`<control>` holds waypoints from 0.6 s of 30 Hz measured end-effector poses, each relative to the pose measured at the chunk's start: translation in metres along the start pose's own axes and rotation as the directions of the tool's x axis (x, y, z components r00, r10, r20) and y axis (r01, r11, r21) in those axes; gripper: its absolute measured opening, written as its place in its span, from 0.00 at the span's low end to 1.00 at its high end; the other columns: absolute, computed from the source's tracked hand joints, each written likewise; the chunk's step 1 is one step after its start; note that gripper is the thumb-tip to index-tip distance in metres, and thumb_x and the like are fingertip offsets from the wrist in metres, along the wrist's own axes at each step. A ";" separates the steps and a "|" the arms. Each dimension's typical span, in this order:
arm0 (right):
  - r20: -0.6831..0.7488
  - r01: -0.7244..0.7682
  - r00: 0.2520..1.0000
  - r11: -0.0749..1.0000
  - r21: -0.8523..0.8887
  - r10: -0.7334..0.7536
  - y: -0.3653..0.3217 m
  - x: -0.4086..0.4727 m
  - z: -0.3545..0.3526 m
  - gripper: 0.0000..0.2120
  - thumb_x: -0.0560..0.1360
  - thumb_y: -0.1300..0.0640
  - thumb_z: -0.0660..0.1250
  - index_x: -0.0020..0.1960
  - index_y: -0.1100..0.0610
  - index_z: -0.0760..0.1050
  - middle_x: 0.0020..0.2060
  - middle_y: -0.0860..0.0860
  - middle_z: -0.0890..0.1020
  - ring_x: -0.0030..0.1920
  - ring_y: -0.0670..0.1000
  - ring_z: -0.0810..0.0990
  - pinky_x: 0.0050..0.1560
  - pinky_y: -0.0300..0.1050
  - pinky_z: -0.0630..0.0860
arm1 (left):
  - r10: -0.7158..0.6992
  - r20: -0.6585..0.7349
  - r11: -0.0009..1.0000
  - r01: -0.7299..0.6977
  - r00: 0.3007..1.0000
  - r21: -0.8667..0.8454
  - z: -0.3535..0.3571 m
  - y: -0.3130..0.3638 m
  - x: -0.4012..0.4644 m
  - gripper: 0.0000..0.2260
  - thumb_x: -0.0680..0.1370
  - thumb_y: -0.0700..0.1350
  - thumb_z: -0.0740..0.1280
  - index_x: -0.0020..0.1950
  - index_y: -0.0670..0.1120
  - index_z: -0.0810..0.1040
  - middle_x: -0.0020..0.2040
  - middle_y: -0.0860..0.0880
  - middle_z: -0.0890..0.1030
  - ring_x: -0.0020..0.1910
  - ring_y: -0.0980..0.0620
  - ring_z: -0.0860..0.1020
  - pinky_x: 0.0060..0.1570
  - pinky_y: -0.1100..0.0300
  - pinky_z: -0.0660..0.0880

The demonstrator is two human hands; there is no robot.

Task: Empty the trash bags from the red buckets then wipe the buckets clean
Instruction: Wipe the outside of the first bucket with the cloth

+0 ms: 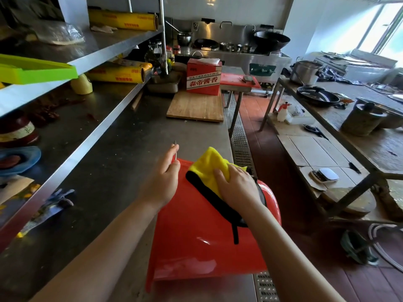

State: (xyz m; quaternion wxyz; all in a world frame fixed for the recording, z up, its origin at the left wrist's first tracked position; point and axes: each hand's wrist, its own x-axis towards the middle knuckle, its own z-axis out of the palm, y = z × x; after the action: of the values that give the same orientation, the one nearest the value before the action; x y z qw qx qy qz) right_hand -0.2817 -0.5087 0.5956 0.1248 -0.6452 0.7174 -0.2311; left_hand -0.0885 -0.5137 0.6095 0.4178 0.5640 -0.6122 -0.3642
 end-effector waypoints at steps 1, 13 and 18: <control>0.001 0.022 1.000 1.000 0.003 -0.022 -0.008 0.001 0.003 0.22 0.80 0.41 0.57 0.65 0.54 0.74 0.66 0.52 0.77 0.68 0.54 0.71 0.69 0.49 0.63 | 0.006 -0.010 1.000 -0.006 1.000 0.002 0.000 -0.001 0.001 0.19 0.85 0.46 0.53 0.77 0.55 0.63 0.78 0.56 0.63 0.75 0.60 0.60 0.76 0.57 0.56; -0.012 0.167 0.986 0.983 0.075 -0.166 -0.066 -0.011 0.028 0.27 0.76 0.36 0.53 0.65 0.51 0.73 0.66 0.48 0.77 0.69 0.52 0.70 0.71 0.53 0.63 | 0.050 -0.009 0.995 -0.050 0.999 0.081 0.000 -0.004 -0.002 0.21 0.85 0.52 0.55 0.79 0.53 0.61 0.78 0.53 0.63 0.75 0.57 0.61 0.75 0.58 0.58; -0.016 0.149 0.989 0.987 0.060 -0.148 -0.046 -0.005 0.021 0.24 0.76 0.37 0.61 0.65 0.51 0.74 0.64 0.49 0.77 0.67 0.52 0.72 0.69 0.51 0.65 | 0.067 -0.024 0.995 -0.065 0.997 0.075 0.004 0.002 0.000 0.21 0.85 0.49 0.56 0.78 0.49 0.63 0.78 0.52 0.63 0.76 0.57 0.61 0.75 0.61 0.56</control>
State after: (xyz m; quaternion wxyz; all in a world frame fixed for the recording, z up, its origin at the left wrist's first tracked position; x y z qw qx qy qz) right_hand -0.2309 -0.5101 0.5998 0.1228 -0.6915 0.6607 -0.2652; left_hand -0.0925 -0.5139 0.6101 0.4164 0.5631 -0.6381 -0.3198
